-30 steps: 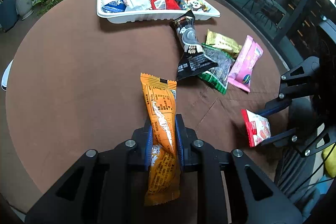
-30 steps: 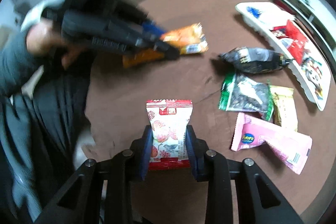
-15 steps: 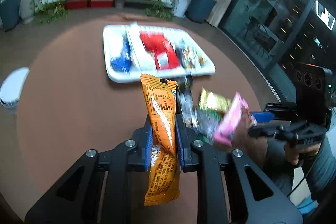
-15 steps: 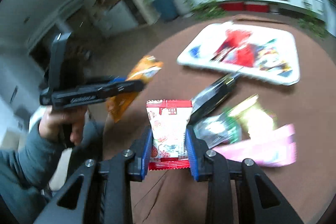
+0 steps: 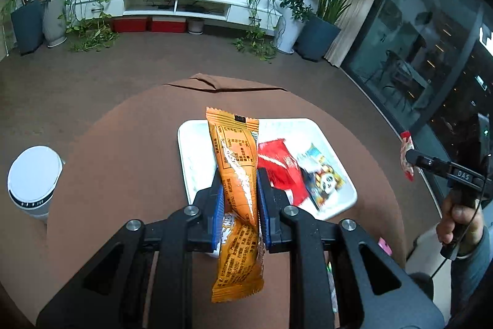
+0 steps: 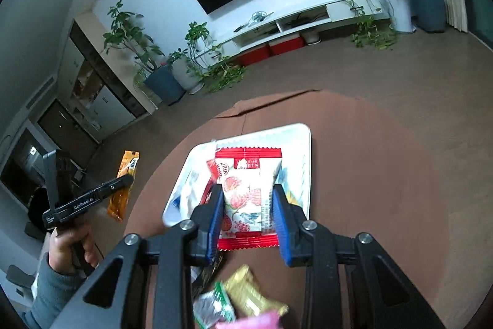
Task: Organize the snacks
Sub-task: 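Carry both packets over the white tray and open both tools to release them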
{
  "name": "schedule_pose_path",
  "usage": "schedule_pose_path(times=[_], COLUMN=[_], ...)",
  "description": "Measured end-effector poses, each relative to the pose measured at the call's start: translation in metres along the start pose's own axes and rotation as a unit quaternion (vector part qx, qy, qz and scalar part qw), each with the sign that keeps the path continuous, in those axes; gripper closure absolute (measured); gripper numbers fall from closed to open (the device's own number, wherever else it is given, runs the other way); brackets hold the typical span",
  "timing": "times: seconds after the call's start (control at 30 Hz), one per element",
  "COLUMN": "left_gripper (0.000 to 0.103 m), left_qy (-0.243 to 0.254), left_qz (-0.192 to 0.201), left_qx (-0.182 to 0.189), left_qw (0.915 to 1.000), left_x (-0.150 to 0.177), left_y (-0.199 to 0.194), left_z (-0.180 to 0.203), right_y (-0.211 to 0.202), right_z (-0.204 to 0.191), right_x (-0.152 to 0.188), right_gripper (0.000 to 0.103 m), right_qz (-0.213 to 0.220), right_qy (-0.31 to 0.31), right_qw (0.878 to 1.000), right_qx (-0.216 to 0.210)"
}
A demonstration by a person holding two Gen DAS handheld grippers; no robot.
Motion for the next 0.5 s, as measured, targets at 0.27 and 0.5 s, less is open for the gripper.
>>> schedule_pose_path(times=[0.27, 0.5], left_gripper=[0.085, 0.085], left_qy=[-0.015, 0.001], left_qz=[-0.043, -0.056], left_qx=[-0.004, -0.011], left_qw=[0.9989, 0.9984], left_x=[-0.018, -0.003], left_y=[0.070, 0.097], left_z=[-0.007, 0.004], right_y=[0.073, 0.127], right_z=[0.007, 0.028], right_x=[-0.030, -0.036], right_gripper=[0.070, 0.070], right_qz=[-0.046, -0.089], right_qy=[-0.004, -0.010], right_qw=[0.999, 0.993], right_qx=[0.025, 0.073])
Point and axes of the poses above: each gripper's, at about its wrist camera, not at the fingertips, and y roughly the way its jaws point, z to its right, x to its underside, the point moved 7 cm from there along y, roughly the way its jaws point, and after that the axes turned 13 degrees about -x, right-handed, at the moved point
